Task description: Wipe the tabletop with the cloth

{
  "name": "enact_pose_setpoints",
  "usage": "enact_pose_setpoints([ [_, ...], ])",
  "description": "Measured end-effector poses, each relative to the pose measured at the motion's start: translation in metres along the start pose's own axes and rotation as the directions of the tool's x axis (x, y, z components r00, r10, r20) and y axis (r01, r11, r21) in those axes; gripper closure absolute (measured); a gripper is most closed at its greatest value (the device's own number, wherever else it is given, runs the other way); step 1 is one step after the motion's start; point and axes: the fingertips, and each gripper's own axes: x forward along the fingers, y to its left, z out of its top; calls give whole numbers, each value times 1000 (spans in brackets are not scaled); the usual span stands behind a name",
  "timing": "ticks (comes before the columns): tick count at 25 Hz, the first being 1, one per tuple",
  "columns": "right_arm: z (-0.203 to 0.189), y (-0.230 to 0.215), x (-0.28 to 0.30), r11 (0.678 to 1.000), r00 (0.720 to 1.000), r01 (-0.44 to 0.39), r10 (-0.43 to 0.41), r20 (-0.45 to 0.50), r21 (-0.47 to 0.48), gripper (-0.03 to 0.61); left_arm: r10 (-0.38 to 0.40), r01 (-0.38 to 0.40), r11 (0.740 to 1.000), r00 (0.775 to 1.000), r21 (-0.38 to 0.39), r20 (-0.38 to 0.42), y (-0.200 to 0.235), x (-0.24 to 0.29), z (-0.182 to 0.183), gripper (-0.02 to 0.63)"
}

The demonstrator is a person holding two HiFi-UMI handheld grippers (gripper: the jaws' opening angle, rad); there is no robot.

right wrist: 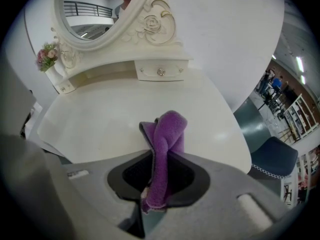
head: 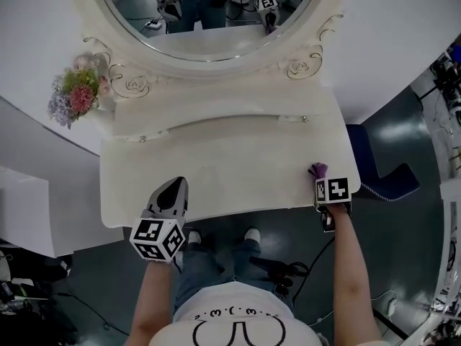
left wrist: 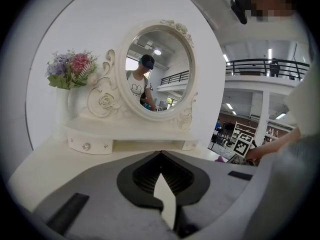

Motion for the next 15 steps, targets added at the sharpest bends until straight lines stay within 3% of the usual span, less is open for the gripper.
enact_pose_setpoints([
  [15, 2, 101, -3, 999, 999, -46, 46, -9, 0, 511, -9, 10, 1000, 1000, -30, 15, 60, -33, 10, 617],
])
